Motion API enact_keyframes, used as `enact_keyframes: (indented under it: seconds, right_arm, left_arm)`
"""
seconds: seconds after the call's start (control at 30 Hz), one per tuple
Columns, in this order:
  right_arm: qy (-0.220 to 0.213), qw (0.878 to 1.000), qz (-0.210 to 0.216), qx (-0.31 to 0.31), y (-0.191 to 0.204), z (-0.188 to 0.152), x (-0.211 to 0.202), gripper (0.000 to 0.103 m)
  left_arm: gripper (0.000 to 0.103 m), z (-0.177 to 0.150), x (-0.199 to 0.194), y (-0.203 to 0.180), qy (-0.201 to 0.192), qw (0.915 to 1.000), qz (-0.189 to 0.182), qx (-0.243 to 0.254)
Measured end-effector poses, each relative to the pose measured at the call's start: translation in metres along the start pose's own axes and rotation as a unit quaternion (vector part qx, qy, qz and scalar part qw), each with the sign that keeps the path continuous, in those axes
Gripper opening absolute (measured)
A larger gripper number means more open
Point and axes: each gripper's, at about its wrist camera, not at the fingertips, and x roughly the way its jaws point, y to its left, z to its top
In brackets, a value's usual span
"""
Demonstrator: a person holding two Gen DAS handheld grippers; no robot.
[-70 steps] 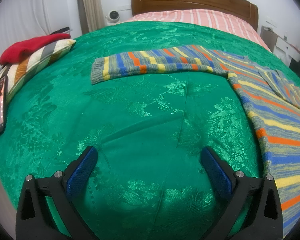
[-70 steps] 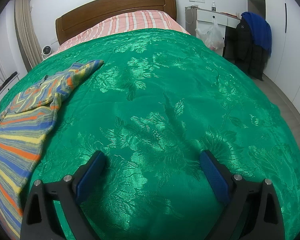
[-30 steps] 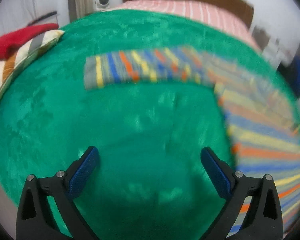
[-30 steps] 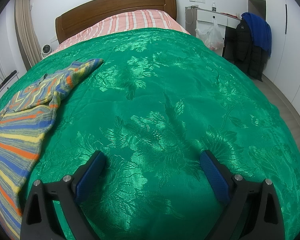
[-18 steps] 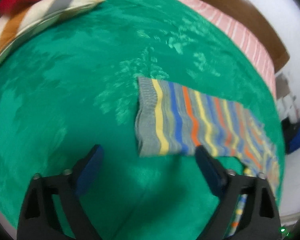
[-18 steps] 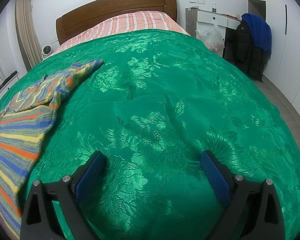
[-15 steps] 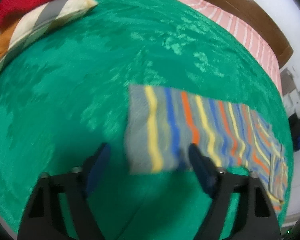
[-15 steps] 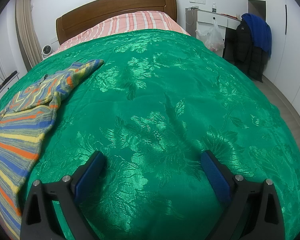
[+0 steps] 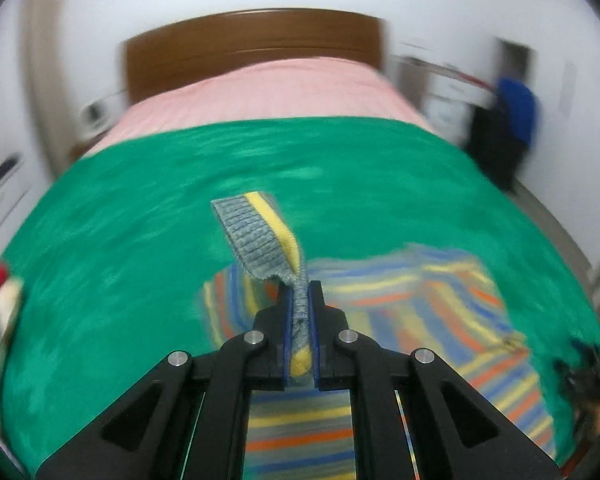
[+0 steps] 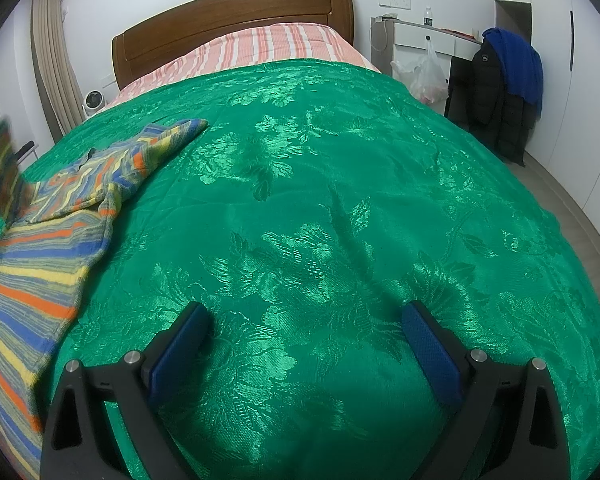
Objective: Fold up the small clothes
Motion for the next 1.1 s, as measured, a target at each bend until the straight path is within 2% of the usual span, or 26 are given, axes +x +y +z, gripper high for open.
enact_keyframes:
  seconds: [0.03,0.07,0.1,0.17,0.2,0.27,0.33,0.4,0.47,0.53,0.6,0.67,0.7,0.77,0.8,0.83,0.87,0.93,1.0,1.1]
  right_arm:
    - [0.0,1.0,0.0,0.0,0.0,0.0,0.0,0.097]
    - [-0.001,1.0,0.0,0.0,0.0,0.0,0.0,0.097]
    - [-0.001,1.0,0.0,0.0,0.0,0.0,0.0,0.097]
    - [0.0,1.0,0.0,0.0,0.0,0.0,0.0,0.097]
    - [0.0,1.0,0.0,0.0,0.0,0.0,0.0,0.097]
    - [0.0,1.0,0.0,0.0,0.0,0.0,0.0,0.097]
    - [-0.001,1.0,0.002,0.001,-0.001,0.0,-0.001,0.097]
    - [-0.002,1.0,0.002,0.001,-0.001,0.0,-0.001,0.097]
    - [-0.002,1.0,0.001,0.001,-0.001,0.0,-0.001,0.097]
    - [-0.002,1.0,0.001,0.001,-0.002,0.0,-0.002,0.097]
    - [-0.002,1.0,0.0,0.0,-0.001,-0.001,-0.002,0.097]
    - [-0.002,1.0,-0.002,-0.001,-0.002,-0.001,-0.002,0.097]
    - [-0.002,1.0,-0.003,-0.002,-0.002,-0.001,-0.003,0.097]
    - [-0.002,1.0,-0.003,-0.002,-0.002,-0.001,-0.003,0.097]
    - [-0.002,1.0,-0.003,-0.002,-0.002,-0.001,-0.003,0.097]
    - [-0.002,1.0,-0.003,-0.002,-0.003,-0.001,-0.003,0.097]
    - [-0.002,1.0,-0.004,-0.003,-0.002,-0.001,-0.003,0.097]
    - [-0.002,1.0,-0.004,-0.003,-0.003,-0.001,-0.003,0.097]
    - [-0.002,1.0,-0.003,-0.002,-0.002,-0.001,-0.003,0.097]
    - [-0.002,1.0,-0.003,-0.003,-0.002,-0.001,-0.003,0.097]
  left_arm:
    - [0.01,-0.001,0.011,-0.026,0.006,0.9997,-0.011,0.022]
    - [0.02,-0.006,0.023,-0.052,0.016,0.9988,-0.017,0.043]
    - [0.052,-0.014,0.036,-0.072,0.03,0.9975,-0.022,0.061]
    - [0.085,-0.04,0.062,-0.11,0.069,0.9931,-0.011,0.094]
    - [0.084,-0.051,0.066,-0.119,0.075,0.9918,-0.01,0.103]
    - [0.084,-0.073,0.071,-0.128,0.099,0.9886,-0.039,0.106]
    - [0.084,-0.082,0.063,-0.112,0.109,0.9886,-0.068,0.078]
    - [0.084,-0.08,0.053,-0.087,0.104,0.9909,-0.074,0.044]
    - [0.084,-0.068,0.037,-0.047,0.086,0.9951,-0.047,-0.015]
    - [0.084,-0.054,0.042,0.008,0.075,0.9936,-0.003,-0.085]
    - [0.081,-0.049,0.059,0.052,0.094,0.9853,0.017,-0.142]
    - [0.077,-0.054,0.09,0.09,0.151,0.9692,0.003,-0.194]
    - [0.077,-0.058,0.105,0.1,0.181,0.9621,-0.009,-0.204]
    - [0.076,-0.065,0.12,0.105,0.21,0.9583,-0.012,-0.193]
    - [0.054,-0.068,0.124,0.105,0.215,0.9592,-0.013,-0.183]
    - [0.023,-0.072,0.124,0.102,0.211,0.9619,-0.025,-0.172]
    - [0.006,-0.074,0.124,0.101,0.21,0.9625,-0.033,-0.168]
    - [0.004,-0.081,0.115,0.104,0.188,0.9677,-0.012,-0.167]
    - [0.004,-0.093,0.117,0.111,0.188,0.964,-0.006,-0.188]
    - [0.006,-0.101,0.117,0.113,0.176,0.9639,0.009,-0.2]
